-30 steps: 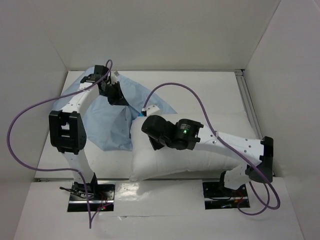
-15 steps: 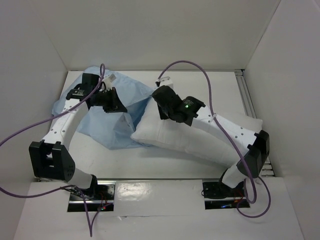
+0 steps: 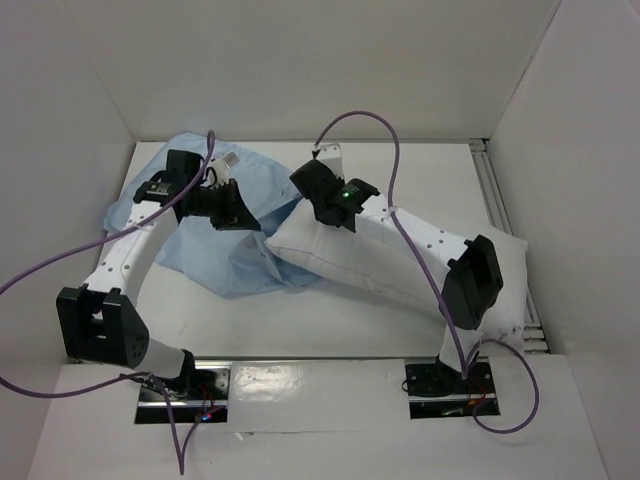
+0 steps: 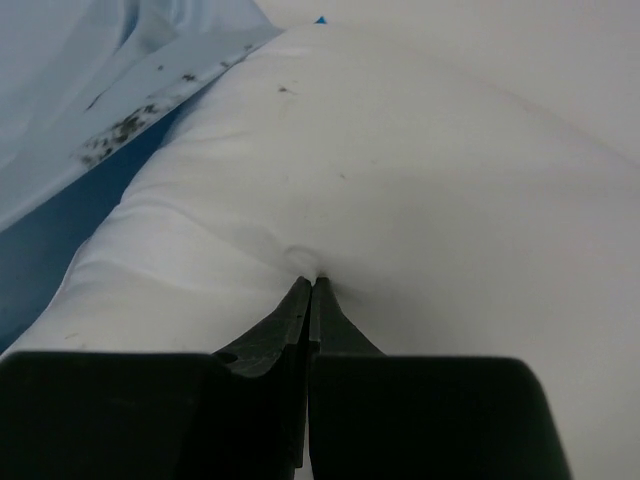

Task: Put the pillow into the pillowcase

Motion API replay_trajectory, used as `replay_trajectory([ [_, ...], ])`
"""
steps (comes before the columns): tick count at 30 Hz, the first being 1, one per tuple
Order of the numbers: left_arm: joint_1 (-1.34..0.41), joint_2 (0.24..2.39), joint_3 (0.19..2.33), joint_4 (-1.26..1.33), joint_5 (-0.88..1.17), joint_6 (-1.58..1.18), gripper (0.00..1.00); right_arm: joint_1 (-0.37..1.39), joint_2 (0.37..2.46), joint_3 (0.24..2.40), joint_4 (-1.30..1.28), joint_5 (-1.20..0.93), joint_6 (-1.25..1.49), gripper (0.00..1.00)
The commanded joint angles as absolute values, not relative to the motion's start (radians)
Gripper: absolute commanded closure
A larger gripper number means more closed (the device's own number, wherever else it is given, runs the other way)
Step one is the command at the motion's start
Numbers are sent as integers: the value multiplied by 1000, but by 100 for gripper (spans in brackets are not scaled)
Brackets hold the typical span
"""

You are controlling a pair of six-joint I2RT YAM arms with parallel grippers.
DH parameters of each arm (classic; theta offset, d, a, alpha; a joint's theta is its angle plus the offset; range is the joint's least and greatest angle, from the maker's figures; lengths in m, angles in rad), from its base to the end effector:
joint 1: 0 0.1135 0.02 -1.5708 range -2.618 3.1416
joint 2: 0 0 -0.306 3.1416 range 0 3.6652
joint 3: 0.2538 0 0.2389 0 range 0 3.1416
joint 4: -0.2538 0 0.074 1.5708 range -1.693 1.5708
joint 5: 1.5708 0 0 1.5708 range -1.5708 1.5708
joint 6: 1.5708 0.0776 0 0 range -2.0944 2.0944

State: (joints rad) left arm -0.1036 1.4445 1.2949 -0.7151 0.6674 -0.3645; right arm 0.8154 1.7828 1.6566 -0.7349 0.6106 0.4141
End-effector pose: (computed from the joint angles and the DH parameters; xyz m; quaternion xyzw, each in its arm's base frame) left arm 0.3000 -0.0795 0.3392 -0.0030 0.8938 -0.3747 0.2465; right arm 0.3142 0.2687 0.3387 -0.0759 0.8972 -0.0391 0.4333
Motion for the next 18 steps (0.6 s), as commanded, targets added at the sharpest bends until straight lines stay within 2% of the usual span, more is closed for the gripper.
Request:
replay_trajectory([
  [1, -106, 1388, 1316, -742, 787, -348, 100, 773, 1805, 1703, -690, 784, 530, 100],
  [5, -115, 1365, 1362, -742, 856, -370, 100, 764, 1839, 1675, -690, 879, 620, 100],
  [11, -138, 1367, 1448, -742, 891, -399, 100, 791, 1963, 1675, -699, 911, 709, 100],
  [14, -138, 1382, 1459, -733, 934, -411, 100, 811, 2032, 1724, -790, 939, 793, 100],
  [16, -138, 1391, 1425, -700, 946, -440, 100, 821, 2023, 1733, -831, 952, 808, 100],
  [18, -138, 1391, 1398, -649, 1006, -495, 100, 848, 1984, 1682, -749, 953, 773, 100],
])
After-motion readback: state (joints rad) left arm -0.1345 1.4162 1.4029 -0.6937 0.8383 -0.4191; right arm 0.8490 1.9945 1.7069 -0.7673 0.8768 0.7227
